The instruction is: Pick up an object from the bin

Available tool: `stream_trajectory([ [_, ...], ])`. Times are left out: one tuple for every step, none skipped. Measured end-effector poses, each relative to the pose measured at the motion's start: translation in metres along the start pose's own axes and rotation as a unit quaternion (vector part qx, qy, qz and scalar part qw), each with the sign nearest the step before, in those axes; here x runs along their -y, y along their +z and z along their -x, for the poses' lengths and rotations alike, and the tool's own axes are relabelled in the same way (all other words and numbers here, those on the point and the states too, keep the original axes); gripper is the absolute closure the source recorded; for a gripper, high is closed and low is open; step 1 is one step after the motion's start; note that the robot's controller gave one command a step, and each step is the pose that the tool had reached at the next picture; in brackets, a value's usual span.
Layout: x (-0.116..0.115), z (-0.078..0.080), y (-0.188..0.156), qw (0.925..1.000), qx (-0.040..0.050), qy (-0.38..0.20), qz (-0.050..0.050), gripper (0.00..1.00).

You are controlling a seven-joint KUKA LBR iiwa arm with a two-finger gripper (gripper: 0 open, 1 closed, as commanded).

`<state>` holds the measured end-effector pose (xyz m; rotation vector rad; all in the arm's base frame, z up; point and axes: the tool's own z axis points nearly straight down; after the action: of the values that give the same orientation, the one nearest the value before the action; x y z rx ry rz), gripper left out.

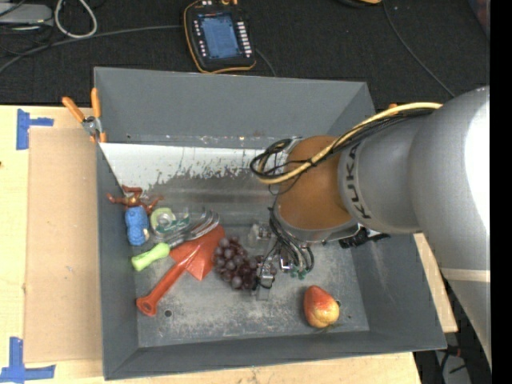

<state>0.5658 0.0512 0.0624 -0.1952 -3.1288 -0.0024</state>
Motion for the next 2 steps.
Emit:
stream_trajectory([
  [-0.010, -0.019, -0.007, 0.9999, 0.0108, 0.008, 0.002, 0.00],
  [-0.002, -0.003, -0.004, 1.0000, 0.0059, 0.003, 0.001, 1.00],
])
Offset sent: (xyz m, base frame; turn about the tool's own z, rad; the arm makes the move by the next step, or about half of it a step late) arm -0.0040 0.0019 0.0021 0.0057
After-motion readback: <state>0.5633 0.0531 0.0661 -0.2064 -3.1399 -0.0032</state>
